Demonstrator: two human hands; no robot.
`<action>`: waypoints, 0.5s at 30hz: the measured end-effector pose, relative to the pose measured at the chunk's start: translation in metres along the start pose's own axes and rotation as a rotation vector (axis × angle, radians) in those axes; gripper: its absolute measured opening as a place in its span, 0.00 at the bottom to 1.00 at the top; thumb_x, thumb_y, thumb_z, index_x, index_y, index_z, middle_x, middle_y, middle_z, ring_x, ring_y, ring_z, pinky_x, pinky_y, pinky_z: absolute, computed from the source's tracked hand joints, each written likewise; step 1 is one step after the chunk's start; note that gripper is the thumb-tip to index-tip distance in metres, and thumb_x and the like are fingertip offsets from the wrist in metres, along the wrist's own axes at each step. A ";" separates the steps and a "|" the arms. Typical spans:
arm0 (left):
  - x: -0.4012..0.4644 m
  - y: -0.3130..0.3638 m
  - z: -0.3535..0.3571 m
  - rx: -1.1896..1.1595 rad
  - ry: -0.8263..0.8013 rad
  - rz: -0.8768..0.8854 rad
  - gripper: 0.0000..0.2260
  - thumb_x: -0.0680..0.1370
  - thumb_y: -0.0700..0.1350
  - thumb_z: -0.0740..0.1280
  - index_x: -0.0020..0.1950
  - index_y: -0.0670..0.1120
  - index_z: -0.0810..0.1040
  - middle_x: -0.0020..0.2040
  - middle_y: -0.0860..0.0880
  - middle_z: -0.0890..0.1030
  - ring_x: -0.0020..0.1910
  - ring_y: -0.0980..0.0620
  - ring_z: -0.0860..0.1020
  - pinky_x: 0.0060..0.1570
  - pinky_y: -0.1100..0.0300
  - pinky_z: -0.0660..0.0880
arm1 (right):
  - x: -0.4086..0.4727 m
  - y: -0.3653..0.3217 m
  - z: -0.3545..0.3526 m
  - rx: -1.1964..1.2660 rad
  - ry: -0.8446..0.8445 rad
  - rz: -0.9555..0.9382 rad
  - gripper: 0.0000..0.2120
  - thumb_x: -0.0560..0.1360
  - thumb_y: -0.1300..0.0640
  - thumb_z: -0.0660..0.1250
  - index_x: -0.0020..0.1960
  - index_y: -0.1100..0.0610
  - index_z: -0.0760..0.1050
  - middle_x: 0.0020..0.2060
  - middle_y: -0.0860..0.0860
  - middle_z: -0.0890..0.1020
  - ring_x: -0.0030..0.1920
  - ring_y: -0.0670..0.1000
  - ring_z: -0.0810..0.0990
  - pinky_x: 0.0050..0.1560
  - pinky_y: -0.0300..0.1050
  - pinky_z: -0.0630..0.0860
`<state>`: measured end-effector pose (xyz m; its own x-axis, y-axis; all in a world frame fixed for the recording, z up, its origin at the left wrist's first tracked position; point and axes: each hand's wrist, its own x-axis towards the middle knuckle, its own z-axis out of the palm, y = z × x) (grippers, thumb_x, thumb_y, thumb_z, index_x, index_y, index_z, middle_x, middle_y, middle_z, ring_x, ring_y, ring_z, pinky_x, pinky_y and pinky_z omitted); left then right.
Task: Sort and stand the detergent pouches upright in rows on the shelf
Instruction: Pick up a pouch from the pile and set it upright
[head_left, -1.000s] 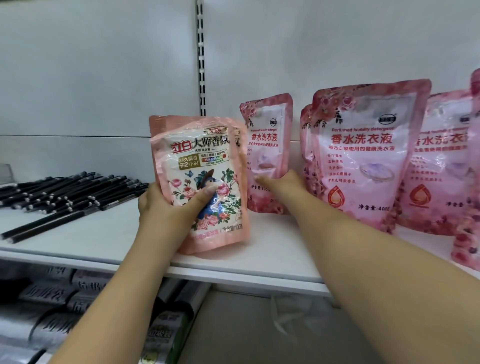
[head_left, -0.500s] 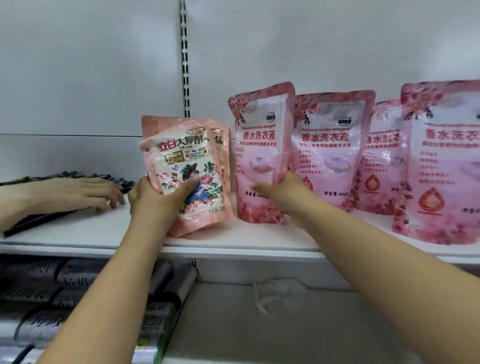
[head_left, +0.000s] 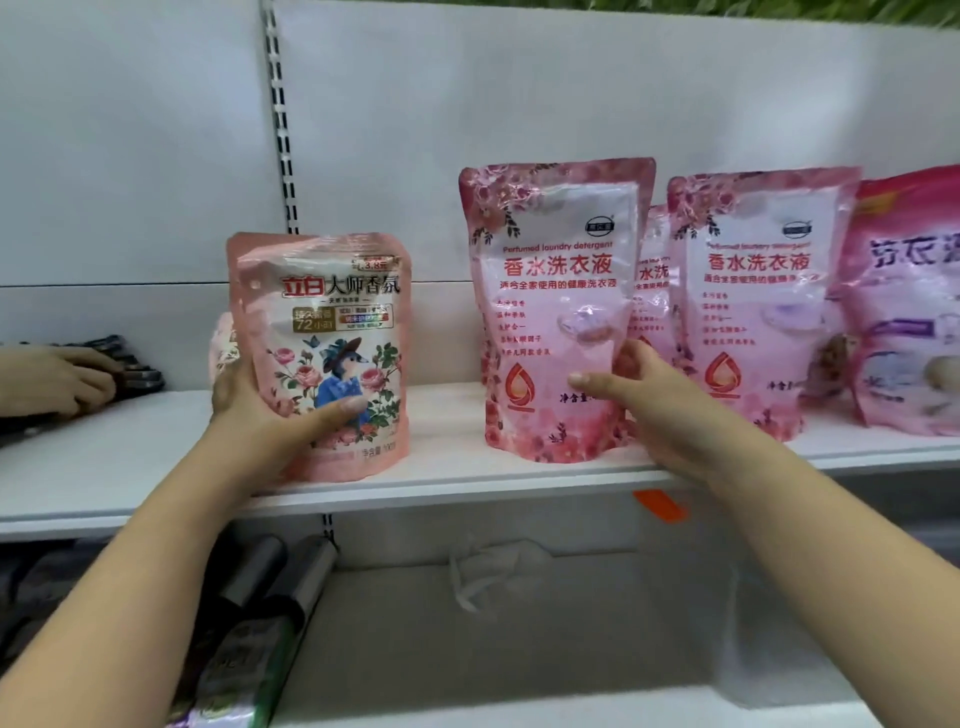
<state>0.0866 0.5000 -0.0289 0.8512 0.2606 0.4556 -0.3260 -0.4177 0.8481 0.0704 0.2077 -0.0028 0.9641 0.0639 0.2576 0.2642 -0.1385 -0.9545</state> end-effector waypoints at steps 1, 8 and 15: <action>0.002 -0.002 0.000 0.004 -0.012 0.002 0.54 0.40 0.71 0.75 0.63 0.55 0.65 0.64 0.46 0.71 0.62 0.44 0.73 0.62 0.43 0.70 | -0.002 0.000 -0.001 -0.117 -0.006 -0.012 0.35 0.66 0.55 0.72 0.69 0.55 0.61 0.59 0.44 0.71 0.58 0.46 0.71 0.65 0.45 0.64; 0.007 -0.007 0.003 -0.008 -0.056 0.059 0.50 0.44 0.70 0.76 0.63 0.56 0.68 0.62 0.48 0.75 0.61 0.45 0.74 0.62 0.43 0.70 | -0.008 0.006 -0.007 -0.223 0.031 -0.019 0.30 0.68 0.56 0.73 0.67 0.52 0.65 0.54 0.45 0.78 0.43 0.37 0.75 0.34 0.26 0.71; 0.000 0.003 0.008 -0.100 -0.157 0.121 0.45 0.48 0.63 0.76 0.63 0.54 0.67 0.58 0.52 0.78 0.56 0.50 0.78 0.61 0.46 0.71 | -0.016 0.003 -0.010 -0.219 0.151 -0.006 0.25 0.69 0.59 0.72 0.62 0.49 0.66 0.56 0.49 0.78 0.44 0.42 0.77 0.37 0.30 0.69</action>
<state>0.0889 0.4917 -0.0284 0.8544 0.0724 0.5145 -0.4619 -0.3476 0.8160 0.0556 0.1961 -0.0080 0.9511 -0.0804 0.2981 0.2530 -0.3503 -0.9018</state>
